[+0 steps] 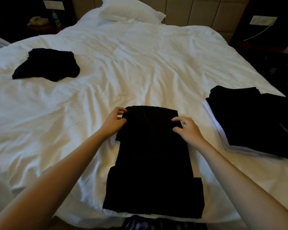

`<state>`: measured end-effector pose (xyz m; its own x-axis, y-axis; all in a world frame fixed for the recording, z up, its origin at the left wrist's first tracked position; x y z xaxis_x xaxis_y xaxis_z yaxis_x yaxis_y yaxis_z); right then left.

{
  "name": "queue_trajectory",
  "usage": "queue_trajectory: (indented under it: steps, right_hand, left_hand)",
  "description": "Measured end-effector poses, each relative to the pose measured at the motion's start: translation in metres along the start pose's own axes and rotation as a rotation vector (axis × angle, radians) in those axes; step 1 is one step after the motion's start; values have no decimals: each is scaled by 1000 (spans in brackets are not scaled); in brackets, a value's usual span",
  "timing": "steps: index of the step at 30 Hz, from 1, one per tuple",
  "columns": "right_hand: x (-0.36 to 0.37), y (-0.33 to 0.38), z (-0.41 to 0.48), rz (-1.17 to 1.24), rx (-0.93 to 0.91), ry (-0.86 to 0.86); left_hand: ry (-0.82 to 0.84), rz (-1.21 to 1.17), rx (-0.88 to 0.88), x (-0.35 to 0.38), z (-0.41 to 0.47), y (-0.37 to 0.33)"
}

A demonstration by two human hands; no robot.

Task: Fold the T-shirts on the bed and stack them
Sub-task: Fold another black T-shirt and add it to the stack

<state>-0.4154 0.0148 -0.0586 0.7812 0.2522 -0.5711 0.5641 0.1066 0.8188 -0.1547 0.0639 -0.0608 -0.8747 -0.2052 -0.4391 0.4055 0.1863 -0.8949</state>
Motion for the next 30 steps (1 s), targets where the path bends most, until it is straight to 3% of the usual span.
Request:
queue_trajectory:
  steps: [2,4,10,15,21,26,30]
  right_hand:
    - [2,-9,7,203,239,-23]
    - [5,-14,12,319,429,8]
    - [13,-19,19,406,580,184]
    - [4,-8,38,396,499,55]
    - [-20,31,60,546,251,-140]
    - [-37,38,31,598,53,-77]
    - [-34,23,-2,447,-62,-128]
  left_hand:
    - [80,-252,-251,9,3,6]
    - [164,-322,-386,14,7,10]
    - [232,-301,-508,23,17,17]
    - [115,-317,-398,22,42,-6]
    - [-8,-381,-155,6,69,-56]
    - [36,-398,7,-12,45,-65]
    - [20,-239,176,-19,1,-55]
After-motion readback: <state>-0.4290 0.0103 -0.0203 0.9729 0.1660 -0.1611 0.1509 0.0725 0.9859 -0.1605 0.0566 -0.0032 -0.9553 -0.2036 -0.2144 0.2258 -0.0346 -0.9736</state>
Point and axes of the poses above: each hand's wrist, its own z-axis towards the middle knuckle, its own x-axis out of the palm, y = z × x, the point moved 4 cm from there along z, towards the middle knuckle, and after that the axes turned 2 degrees about -y, right-handed, at the moved point
